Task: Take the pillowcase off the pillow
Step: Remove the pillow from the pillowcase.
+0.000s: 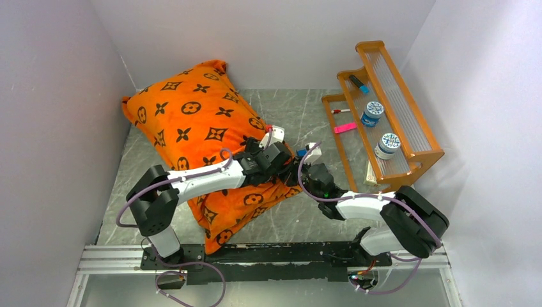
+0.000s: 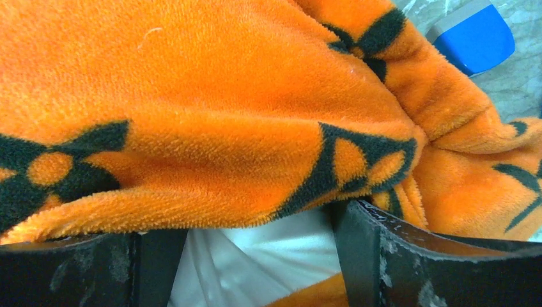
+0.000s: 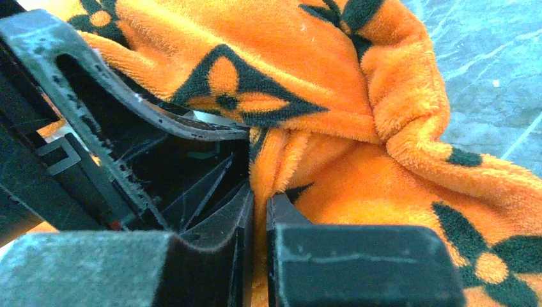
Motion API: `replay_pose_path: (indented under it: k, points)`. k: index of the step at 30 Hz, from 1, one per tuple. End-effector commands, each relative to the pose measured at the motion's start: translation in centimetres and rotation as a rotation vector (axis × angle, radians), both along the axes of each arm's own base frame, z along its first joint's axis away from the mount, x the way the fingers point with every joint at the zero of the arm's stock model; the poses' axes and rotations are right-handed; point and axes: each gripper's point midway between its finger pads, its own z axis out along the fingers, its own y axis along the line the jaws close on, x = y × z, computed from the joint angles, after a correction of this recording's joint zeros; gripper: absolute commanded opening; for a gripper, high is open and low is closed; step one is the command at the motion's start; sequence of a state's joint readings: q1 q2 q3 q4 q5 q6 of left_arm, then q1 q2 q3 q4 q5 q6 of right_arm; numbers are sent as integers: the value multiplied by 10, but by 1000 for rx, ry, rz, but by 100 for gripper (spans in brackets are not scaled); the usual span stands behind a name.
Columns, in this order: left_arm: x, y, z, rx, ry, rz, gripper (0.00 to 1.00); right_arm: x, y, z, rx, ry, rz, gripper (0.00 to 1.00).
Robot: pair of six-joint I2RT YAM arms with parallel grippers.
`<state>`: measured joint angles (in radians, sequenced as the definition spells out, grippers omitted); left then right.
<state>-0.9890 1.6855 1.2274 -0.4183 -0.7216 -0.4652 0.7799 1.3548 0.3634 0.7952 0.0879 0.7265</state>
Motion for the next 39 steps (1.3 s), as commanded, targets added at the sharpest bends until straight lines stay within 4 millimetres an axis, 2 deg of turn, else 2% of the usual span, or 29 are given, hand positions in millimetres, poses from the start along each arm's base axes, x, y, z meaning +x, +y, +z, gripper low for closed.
replay_pose_path:
  k: [1,4,7,12,14,22,27,34,36,39]
  points:
    - [5,39,-55,108,106,73,83,-32,3,-36,-83,107,113,0]
    - [5,44,-56,110,103,85,73,-27,-4,-38,-108,109,73,0]
    - [6,49,-46,81,87,90,58,-23,-14,-41,-133,124,10,0]
    - [6,54,-25,38,66,75,18,-17,-30,-49,-190,165,-80,0]
    - [6,58,-17,22,64,71,6,-15,-36,-52,-210,178,-112,0]
    - [6,73,25,-60,45,41,5,-8,-65,-50,-286,195,-249,0]
    - [12,89,41,-66,54,29,5,-6,-83,-47,-331,209,-317,0]
    - [23,110,46,-61,46,35,5,0,-104,-47,-392,233,-400,0]
    - [25,111,44,-67,43,30,5,1,-114,-53,-425,256,-423,0]
    - [24,108,40,-84,45,0,5,2,-114,-57,-441,268,-398,0]
